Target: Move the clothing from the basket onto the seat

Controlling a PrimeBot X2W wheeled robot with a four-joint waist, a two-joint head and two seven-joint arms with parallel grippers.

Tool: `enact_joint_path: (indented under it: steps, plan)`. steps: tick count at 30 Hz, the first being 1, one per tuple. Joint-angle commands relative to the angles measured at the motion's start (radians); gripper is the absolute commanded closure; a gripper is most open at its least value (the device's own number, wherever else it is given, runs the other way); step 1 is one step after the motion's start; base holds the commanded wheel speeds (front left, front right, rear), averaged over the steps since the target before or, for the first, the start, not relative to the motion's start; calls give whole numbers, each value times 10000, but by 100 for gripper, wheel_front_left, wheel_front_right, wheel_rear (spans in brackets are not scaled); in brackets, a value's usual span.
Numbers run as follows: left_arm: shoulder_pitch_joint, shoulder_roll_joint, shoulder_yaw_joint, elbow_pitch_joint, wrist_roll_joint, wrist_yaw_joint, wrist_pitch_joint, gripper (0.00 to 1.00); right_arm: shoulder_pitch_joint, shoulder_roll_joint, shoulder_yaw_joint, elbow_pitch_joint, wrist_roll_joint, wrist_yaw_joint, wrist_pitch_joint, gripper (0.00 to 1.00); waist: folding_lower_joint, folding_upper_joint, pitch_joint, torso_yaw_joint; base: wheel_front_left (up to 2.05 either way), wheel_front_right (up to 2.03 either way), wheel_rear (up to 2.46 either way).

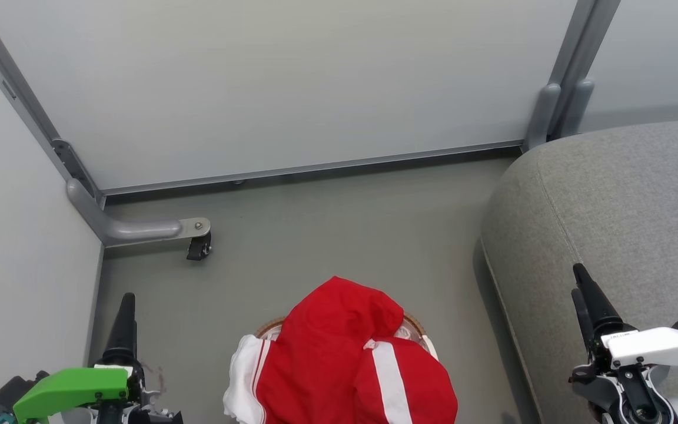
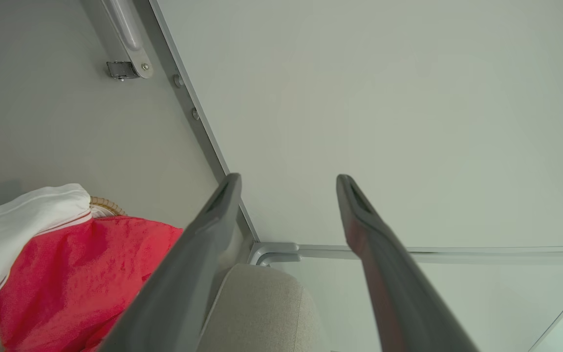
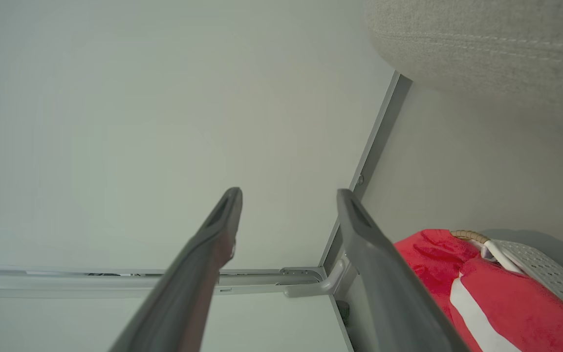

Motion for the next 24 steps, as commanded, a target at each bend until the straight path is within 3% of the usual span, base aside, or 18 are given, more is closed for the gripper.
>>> enact_joint_path:
  steps: [1,24]
  plan:
    - [-402,93,21,-89,617,-18,-123,0,-373,-152,73,-187,-514,3,-127,0,0,0,5,4,0,0,0]
    - [-587,194,-546,37,5873,360,-1071,0,-741,-449,590,-98,-5409,4,-1079,0,0,0,100,55,0,0,0]
